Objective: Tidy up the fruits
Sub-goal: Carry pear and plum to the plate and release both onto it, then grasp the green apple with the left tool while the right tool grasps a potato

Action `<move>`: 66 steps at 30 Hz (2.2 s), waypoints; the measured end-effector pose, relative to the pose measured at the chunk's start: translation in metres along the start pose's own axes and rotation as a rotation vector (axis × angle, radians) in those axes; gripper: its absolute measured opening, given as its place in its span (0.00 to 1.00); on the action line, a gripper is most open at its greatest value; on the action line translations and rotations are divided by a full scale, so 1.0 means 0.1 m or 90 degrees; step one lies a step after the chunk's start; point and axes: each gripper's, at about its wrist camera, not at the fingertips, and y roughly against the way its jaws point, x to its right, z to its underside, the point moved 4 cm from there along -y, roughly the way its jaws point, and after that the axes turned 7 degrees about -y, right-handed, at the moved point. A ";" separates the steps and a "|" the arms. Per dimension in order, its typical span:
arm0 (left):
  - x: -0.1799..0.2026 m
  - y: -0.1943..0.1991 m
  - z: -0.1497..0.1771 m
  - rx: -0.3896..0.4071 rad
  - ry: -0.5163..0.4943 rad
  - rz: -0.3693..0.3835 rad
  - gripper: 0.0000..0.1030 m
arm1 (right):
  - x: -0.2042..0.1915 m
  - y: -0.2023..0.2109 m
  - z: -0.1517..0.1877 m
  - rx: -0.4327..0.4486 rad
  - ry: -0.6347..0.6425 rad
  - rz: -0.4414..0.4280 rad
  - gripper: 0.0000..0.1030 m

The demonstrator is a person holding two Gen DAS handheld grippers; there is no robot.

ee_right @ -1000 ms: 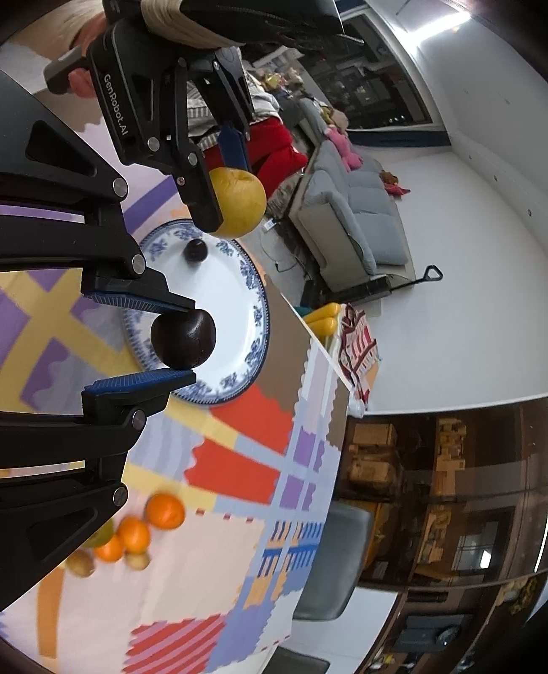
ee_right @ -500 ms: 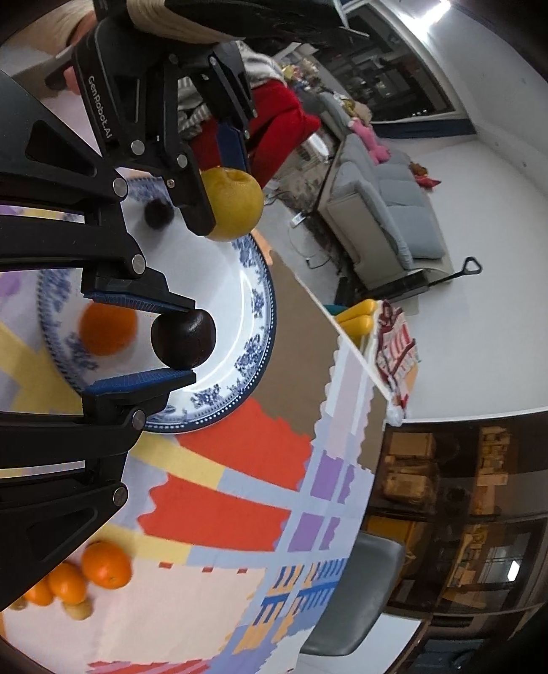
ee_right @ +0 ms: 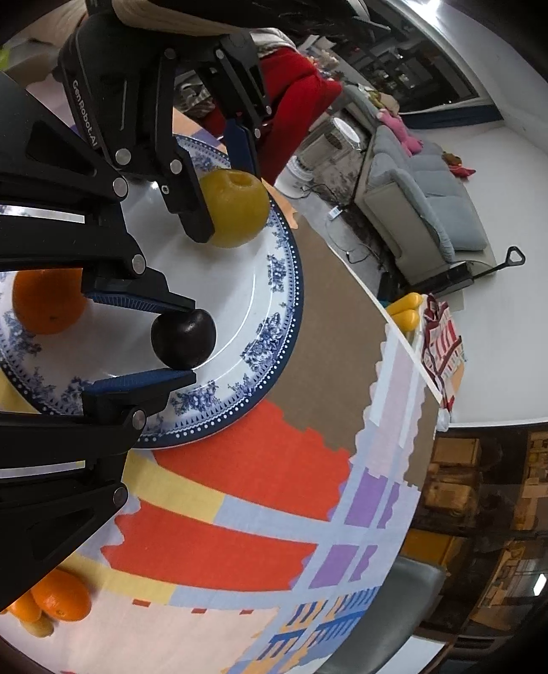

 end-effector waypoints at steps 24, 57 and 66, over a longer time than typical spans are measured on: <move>0.19 0.77 0.01 0.093 -0.028 -0.109 0.67 | 0.05 0.52 0.16 0.080 0.012 0.050 0.57; 1.99 1.89 0.40 0.265 -0.066 -0.098 0.89 | 0.79 2.56 1.47 0.274 -0.022 0.158 0.66; 2.47 1.65 0.32 0.262 -0.114 -0.050 0.88 | 1.13 2.62 1.65 0.272 -0.001 0.181 0.66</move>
